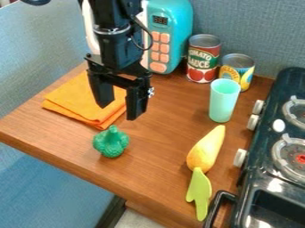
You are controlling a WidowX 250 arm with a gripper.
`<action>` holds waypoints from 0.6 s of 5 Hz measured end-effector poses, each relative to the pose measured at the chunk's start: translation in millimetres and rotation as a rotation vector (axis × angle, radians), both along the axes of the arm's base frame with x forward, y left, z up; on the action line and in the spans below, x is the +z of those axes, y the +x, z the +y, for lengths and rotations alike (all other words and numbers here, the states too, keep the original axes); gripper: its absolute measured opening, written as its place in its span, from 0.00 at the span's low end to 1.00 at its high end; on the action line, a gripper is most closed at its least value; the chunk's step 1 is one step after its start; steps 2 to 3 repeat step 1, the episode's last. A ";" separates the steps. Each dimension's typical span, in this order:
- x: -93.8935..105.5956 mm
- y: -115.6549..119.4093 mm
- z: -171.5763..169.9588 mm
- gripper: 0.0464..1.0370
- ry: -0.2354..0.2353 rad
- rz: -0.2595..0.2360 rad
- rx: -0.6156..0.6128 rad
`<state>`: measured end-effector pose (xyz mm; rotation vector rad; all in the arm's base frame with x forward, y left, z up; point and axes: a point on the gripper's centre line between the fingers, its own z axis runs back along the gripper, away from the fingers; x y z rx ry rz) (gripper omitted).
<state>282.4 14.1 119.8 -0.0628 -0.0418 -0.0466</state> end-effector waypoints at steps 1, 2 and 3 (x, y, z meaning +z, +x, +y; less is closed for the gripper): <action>0.0 0.0 0.0 0.97 0.000 0.000 0.000; 0.0 0.0 0.0 0.97 0.000 0.000 0.000; 0.0 0.0 0.0 0.97 0.000 0.000 0.000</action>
